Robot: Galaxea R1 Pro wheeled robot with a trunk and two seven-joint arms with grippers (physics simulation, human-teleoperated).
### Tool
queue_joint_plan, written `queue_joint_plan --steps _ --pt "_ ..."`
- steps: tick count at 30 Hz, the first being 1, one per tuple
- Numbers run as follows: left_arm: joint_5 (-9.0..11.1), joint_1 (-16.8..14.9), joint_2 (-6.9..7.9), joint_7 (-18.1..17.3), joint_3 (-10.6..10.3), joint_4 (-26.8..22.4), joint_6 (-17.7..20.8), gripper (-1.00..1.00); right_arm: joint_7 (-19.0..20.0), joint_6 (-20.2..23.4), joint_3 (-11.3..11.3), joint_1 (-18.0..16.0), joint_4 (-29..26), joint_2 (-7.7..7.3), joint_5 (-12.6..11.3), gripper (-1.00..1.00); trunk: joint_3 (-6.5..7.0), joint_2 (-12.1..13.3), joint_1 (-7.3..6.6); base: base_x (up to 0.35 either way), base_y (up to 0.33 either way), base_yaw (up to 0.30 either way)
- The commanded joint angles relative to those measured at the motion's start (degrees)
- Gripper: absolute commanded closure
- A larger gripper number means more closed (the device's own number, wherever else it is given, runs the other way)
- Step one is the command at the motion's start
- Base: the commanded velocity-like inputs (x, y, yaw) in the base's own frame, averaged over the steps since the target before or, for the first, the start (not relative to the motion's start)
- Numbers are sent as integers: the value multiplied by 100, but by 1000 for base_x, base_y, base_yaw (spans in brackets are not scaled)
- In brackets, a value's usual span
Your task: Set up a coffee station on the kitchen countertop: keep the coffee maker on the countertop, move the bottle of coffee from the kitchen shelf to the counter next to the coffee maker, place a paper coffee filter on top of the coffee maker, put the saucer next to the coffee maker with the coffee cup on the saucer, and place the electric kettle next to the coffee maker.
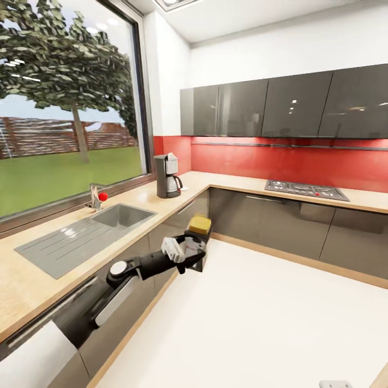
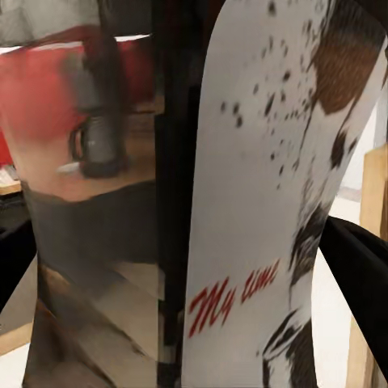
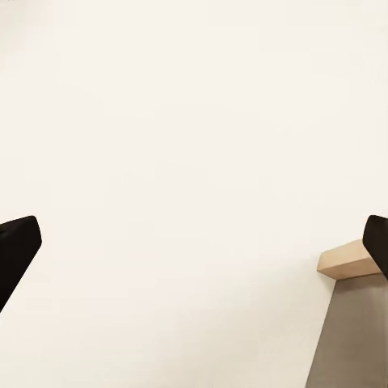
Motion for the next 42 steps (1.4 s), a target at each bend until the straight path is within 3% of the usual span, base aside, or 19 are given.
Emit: queue_joint_plan --steps 1,6,7,8,9,15,17,18,19,24,25,28,31,42 --pt "64 62 32 -2 -10 -11 -85 100 39 14 -17 -3 -2 2 -28 -100 -9 -8 2 0 0 0" --pt "63 342 226 -7 -9 -30 -374 100 39 14 -17 -1 31 2 -27 -100 -9 -8 2 0 0 0" --pt "66 405 317 -11 -10 -30 -414 100 39 14 -17 -2 44 2 -27 -100 -9 -8 2 0 0 0" --pt "67 554 504 -178 -11 -44 -466 100 39 11 -17 -2 60 2 -27 -100 -9 -8 2 0 0 0" --pt "68 578 561 -269 -12 -47 -473 100 39 9 -17 -2 62 2 -27 -100 -9 -8 2 0 0 0" --pt "85 749 676 -305 -39 27 -481 100 38 5 -17 -1 66 2 -27 -100 -9 -8 2 0 0 0" --pt "91 799 663 62 -56 13 -483 100 38 5 -17 2 66 2 -27 -100 -9 -8 2 0 0 0" --pt "95 842 582 935 -181 -192 -479 100 38 5 -17 1 66 2 -27 -100 -9 -8 2 0 0 0" --pt "95 848 562 1235 -272 -293 -478 100 38 5 -17 3 66 2 -27 -100 -9 -8 2 0 0 0" --pt "94 855 536 2305 -624 -502 -480 100 38 5 -17 4 66 2 -27 -100 -9 -8 2 0 0 0" --pt "91 856 534 2577 -783 -585 -482 100 38 5 -17 5 66 2 -27 -100 -9 -8 2 0 0 0" --pt "89 857 548 2870 -1130 -846 -484 100 38 5 -17 2 66 2 -27 -100 -9 -8 2 0 0 0" --pt "89 857 562 2988 -1327 -983 -487 100 38 6 -19 3 66 2 -27 -100 -9 -8 2 0 0 0" --pt "101 858 790 3039 -1462 -1016 -718 100 38 -43 -17 43 66 2 -27 -100 -9 -8 2 0 0 0"
